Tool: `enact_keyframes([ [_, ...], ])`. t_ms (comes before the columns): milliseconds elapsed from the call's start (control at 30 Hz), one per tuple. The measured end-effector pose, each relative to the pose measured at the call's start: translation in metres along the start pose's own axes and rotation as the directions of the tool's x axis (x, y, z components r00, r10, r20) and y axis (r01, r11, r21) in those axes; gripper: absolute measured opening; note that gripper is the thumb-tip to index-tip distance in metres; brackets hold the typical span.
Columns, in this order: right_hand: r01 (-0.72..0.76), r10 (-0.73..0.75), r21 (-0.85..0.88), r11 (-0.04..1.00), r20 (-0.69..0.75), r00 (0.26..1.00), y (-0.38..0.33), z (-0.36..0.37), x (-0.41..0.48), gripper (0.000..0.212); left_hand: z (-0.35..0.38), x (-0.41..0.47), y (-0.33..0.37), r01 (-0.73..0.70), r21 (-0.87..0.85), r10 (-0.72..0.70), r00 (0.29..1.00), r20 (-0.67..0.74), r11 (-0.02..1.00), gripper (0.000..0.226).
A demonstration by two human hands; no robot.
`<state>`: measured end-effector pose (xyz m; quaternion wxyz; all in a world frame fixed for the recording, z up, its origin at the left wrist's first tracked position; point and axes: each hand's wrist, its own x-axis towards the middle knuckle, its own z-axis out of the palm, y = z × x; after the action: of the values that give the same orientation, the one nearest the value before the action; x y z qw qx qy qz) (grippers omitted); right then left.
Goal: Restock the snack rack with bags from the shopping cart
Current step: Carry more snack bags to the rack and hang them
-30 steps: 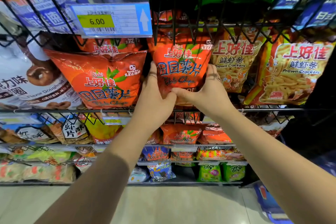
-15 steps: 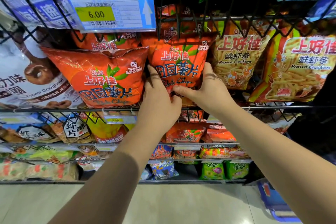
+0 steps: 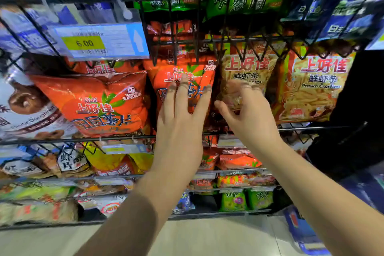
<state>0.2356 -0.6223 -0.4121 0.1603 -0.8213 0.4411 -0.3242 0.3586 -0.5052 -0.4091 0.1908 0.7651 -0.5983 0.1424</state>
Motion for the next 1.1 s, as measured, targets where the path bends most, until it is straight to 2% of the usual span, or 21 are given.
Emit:
enact_keyframes([
  [33,0.015,-0.022,-0.122,0.992,-0.053,0.998,0.002,-0.011,0.003,0.065,0.004,0.009,-0.004,-0.004,0.060,0.005,1.000,-0.005,0.998,0.096],
  [100,-0.027,0.033,-0.303,0.953,0.016,0.999,0.004,-0.031,0.016,0.079,0.010,0.025,-0.009,0.006,0.127,-0.008,1.000,0.017,0.992,0.097],
  [200,-0.078,0.156,-0.322,0.944,0.224,0.962,0.007,-0.043,0.041,0.092,0.017,0.038,-0.014,0.043,0.157,-0.050,0.998,0.041,0.987,0.096],
  [300,-0.015,0.113,-0.406,0.914,0.220,0.969,0.019,-0.035,0.056,0.095,0.025,0.044,-0.016,0.077,0.179,-0.088,0.995,0.054,0.981,0.098],
  [533,0.000,0.099,-0.401,0.916,0.226,0.969,0.031,-0.030,0.069,0.104,0.023,0.054,-0.016,0.083,0.194,-0.104,0.990,0.099,0.978,0.086],
  [667,0.093,-0.017,-0.444,0.891,0.173,0.985,0.033,-0.032,0.058,0.102,0.017,0.052,-0.012,0.076,0.194,-0.099,0.989,0.110,0.978,0.094],
  [800,0.070,0.008,-0.373,0.925,0.203,0.979,0.020,-0.037,0.034,0.089,0.004,0.046,-0.010,0.042,0.166,-0.063,0.991,0.121,0.985,0.095],
  [867,0.129,-0.055,-0.372,0.919,0.203,0.978,0.013,-0.038,0.020,0.090,-0.006,0.038,-0.008,0.026,0.149,-0.045,0.991,0.128,0.988,0.094],
  [1000,0.189,-0.144,-0.226,0.956,0.200,0.969,0.002,-0.053,-0.009,0.085,-0.038,0.017,0.004,0.067,0.032,-0.072,0.980,0.183,0.997,0.079],
  [1100,0.248,-0.222,-0.147,0.957,0.175,0.959,-0.012,-0.070,-0.031,0.081,-0.068,-0.008,0.009,0.050,0.019,-0.053,0.971,0.234,0.999,0.076],
])
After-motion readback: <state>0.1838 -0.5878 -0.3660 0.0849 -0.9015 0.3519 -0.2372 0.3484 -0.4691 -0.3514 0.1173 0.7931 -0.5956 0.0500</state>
